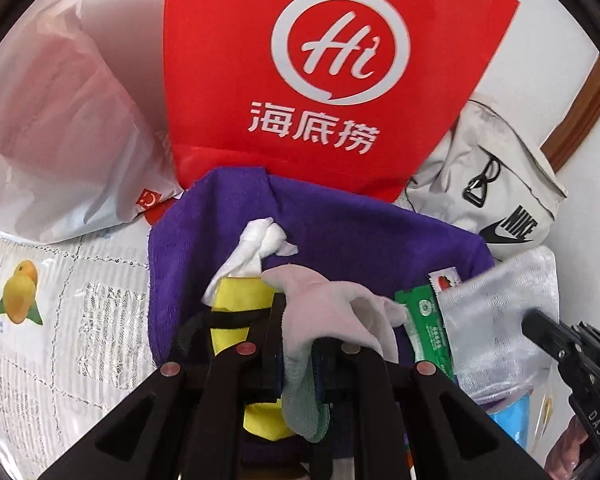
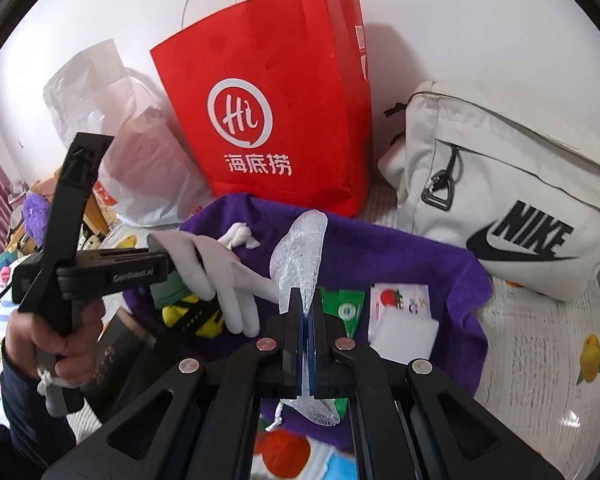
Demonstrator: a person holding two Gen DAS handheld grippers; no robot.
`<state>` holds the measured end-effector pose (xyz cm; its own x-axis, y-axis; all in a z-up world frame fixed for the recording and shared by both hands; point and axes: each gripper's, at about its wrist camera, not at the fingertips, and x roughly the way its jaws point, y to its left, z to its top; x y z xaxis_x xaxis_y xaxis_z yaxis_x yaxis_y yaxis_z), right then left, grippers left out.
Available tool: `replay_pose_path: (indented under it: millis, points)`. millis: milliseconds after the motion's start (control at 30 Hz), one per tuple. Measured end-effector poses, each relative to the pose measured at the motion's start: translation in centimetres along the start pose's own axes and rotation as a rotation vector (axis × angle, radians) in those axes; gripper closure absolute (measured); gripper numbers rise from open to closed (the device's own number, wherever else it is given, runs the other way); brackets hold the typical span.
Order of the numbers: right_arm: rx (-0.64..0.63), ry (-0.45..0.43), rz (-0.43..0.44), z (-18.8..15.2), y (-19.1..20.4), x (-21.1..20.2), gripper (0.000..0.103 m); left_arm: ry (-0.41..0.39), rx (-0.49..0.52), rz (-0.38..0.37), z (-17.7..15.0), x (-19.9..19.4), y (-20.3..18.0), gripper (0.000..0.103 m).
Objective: Organize soft objects
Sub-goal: 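Release the glove with the left gripper while the right releases the plastic bag onto the towel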
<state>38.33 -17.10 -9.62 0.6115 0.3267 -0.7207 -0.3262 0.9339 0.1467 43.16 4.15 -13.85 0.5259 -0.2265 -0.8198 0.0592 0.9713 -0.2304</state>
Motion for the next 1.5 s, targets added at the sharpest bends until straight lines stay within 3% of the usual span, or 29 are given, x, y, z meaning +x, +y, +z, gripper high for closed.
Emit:
replay_pose_path:
  millis: [300,367,467,533,633,733,833,967,1167,1267,1433,1500]
  points:
    - [0.028,0.120,-0.077,-0.4,-1.2,4.5,0.100,0.065,-0.001,0.021,-0.5,1.7,0.8,0.090]
    - [0.031,0.144,-0.085,-0.5,-1.4,5.0,0.100,0.071,0.007,0.020,-0.6,1.8,0.7,0.080]
    - [0.016,0.157,-0.115,-0.7,-1.4,5.3,0.084,0.087,0.014,0.015,-0.9,1.8,0.4,0.067]
    - [0.010,0.145,-0.123,-0.7,-1.3,5.1,0.065,0.091,0.050,0.030,-1.2,1.7,-0.4,0.058]
    - [0.002,0.126,-0.116,-0.8,-1.2,4.4,0.063,0.097,0.127,0.088,-1.9,1.9,-2.0,0.052]
    - [-0.012,0.110,-0.122,-0.9,-1.0,3.6,0.063,0.113,0.162,0.119,-2.3,2.6,-2.9,0.052]
    - [-0.018,0.099,-0.128,-0.9,-0.9,3.1,0.063,0.122,0.202,0.124,-2.7,3.3,-3.9,0.079]
    - [-0.014,0.088,-0.124,-1.0,-1.2,2.7,0.063,0.102,0.207,0.090,-2.5,3.4,-4.2,0.090]
    - [-0.005,0.089,-0.125,-1.1,-1.4,2.6,0.063,0.050,0.131,0.081,-0.6,2.9,-3.0,0.091]
    - [-0.006,0.099,-0.124,-1.4,-1.3,2.6,0.063,0.064,0.081,0.084,-0.1,3.2,-1.6,0.091]
    - [-0.022,0.110,-0.133,-1.7,-1.0,2.4,0.063,0.074,0.064,0.086,-0.2,3.2,-1.0,0.079]
    - [-0.016,0.112,-0.133,-1.8,-1.1,2.1,0.062,0.074,0.075,0.106,-0.3,2.9,-1.1,0.067]
